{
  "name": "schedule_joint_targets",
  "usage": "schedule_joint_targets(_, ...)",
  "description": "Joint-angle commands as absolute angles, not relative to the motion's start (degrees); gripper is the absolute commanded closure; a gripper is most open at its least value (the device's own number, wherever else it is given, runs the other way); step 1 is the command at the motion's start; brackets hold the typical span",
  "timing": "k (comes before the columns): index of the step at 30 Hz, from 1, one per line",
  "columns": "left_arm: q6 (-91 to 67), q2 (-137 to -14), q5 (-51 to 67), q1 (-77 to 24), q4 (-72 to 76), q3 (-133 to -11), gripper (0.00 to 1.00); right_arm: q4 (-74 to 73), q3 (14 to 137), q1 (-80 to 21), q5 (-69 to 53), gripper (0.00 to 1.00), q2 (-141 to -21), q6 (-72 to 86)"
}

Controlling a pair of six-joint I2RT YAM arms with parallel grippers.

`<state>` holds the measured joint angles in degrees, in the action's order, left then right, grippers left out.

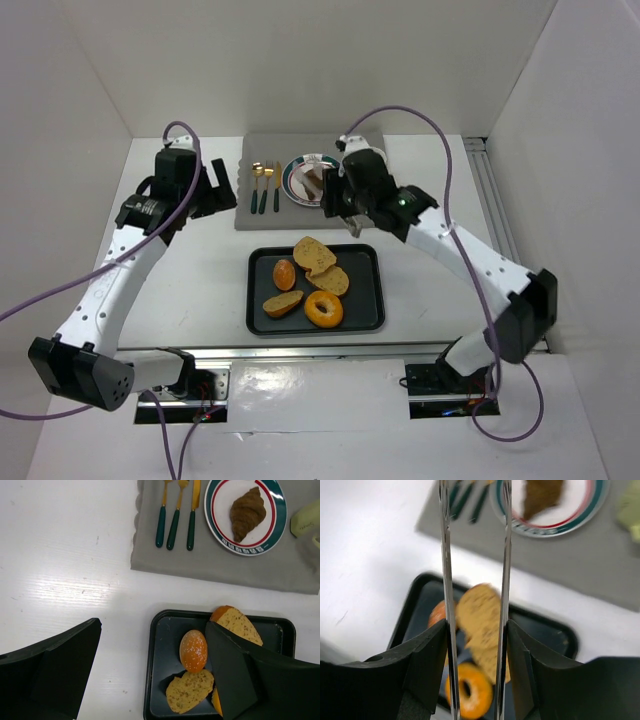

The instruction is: Place the bread

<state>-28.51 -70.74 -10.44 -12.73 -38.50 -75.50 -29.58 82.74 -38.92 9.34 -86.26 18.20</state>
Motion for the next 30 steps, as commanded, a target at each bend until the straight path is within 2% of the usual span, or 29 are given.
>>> schedule_joint_targets(1, -27.0, -71.3, -13.1, -12.0, -39.3, -78.0, 0.01, -32.0, 76.7, -46.5, 4.7, 0.45, -79.6, 17.3)
schedule_joint_targets(6, -27.0, -71.3, -13.1, -11.5, -40.3, -78.5, 0.01, -37.4, 72.6, -56.4, 7.1, 0.43, -75.1, 25.0)
schedule_joint_targets(9, -27.0, -70.8, -13.1, -11.5, -40.3, -78.0, 0.01, -45.7, 74.5, -57.3, 9.1, 0.43, -77.4, 34.9)
schedule_joint_targets(15, -28.7, -69.1, -11.0, -11.5, -39.8, -74.5, 0.01, -45.3, 72.1, -61.9, 9.0, 0.42, -78.7, 45.1)
schedule_joint_targets(21, -28.7, -68.6, -11.1, -11.5, -39.8, -73.4, 0.01, -42.7, 68.1, -61.9, 8.1, 0.41, -79.5, 45.6)
schedule_joint_targets(30, -28.2, -66.4, -10.2, -11.5, -37.7, -70.8, 0.04, -42.0, 70.1, -62.4, 9.8, 0.36, -86.6, 45.0)
